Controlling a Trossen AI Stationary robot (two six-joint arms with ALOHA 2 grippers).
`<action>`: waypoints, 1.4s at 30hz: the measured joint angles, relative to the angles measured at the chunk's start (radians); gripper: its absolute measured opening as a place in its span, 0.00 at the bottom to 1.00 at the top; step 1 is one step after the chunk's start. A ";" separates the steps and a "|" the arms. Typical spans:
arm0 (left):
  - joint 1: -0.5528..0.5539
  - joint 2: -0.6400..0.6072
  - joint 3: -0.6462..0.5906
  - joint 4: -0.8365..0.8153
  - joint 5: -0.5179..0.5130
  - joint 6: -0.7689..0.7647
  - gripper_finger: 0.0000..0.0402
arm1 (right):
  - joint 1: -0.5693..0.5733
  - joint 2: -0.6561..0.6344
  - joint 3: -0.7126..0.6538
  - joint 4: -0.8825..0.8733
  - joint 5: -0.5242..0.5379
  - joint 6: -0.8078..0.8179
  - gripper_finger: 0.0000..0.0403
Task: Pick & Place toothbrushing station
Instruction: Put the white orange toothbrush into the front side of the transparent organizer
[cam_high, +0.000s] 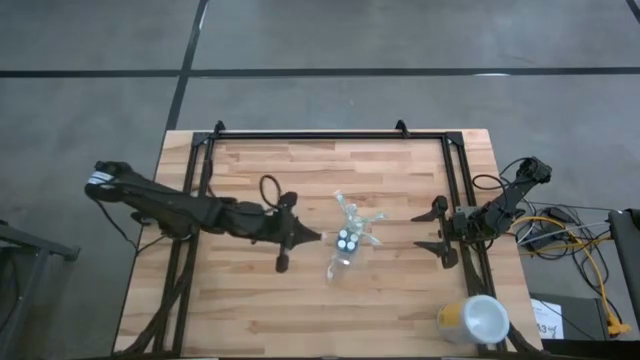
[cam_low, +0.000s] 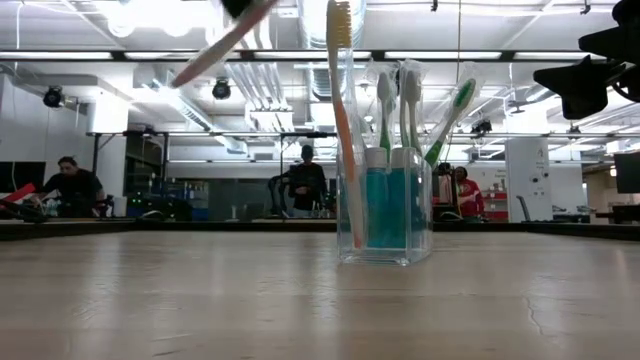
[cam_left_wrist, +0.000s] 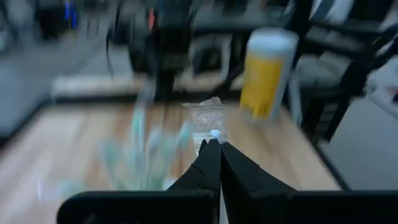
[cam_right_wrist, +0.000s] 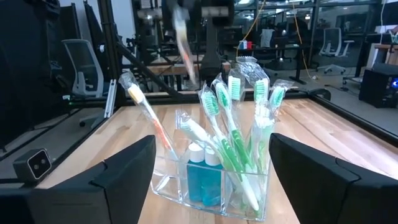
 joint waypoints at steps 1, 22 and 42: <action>0.000 -0.007 -0.007 0.052 0.016 0.035 0.01 | 0.000 0.000 0.000 0.000 0.000 0.000 0.77; 0.052 0.163 -0.179 0.939 0.403 0.098 0.01 | 0.000 0.000 0.000 0.000 0.000 0.000 0.76; 0.095 0.409 -0.179 1.331 0.463 -0.014 0.00 | 0.000 -0.001 0.000 0.000 0.000 0.000 0.74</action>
